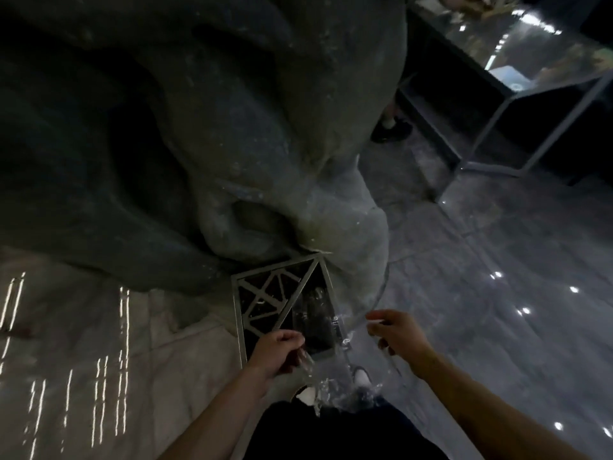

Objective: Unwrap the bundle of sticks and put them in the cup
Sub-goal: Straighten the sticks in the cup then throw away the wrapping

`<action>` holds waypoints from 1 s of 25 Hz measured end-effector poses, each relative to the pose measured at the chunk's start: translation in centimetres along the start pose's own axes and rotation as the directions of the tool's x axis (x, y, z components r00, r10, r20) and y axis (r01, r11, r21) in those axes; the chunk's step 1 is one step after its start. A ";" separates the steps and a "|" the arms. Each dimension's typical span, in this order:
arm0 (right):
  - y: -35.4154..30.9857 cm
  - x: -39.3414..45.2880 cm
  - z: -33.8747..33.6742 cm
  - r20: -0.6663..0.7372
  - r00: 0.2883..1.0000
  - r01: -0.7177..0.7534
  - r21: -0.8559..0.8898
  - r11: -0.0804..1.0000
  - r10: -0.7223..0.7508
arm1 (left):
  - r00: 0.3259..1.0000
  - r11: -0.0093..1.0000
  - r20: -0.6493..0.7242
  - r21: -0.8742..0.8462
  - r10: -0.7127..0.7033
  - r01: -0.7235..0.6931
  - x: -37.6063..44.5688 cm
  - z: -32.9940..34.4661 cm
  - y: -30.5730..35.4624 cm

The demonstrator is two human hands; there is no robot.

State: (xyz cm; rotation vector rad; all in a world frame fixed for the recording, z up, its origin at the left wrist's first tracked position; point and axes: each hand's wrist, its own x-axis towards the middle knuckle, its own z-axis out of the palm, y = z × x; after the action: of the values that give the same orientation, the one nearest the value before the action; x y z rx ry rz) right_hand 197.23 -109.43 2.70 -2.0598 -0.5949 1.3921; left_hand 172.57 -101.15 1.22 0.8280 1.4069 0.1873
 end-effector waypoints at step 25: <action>-1.3 1.8 1.1 0.524 0.578 0.789 -0.555 0.264 -0.626 | 0.883 0.841 -0.158 -0.415 -0.442 0.346 3.6 -0.8 -5.4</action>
State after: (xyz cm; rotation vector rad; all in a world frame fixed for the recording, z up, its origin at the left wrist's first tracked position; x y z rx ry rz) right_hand 196.76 -107.07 2.08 -1.6749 -2.2264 0.7811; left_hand 170.68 -102.59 -4.90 0.1832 1.6803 0.2357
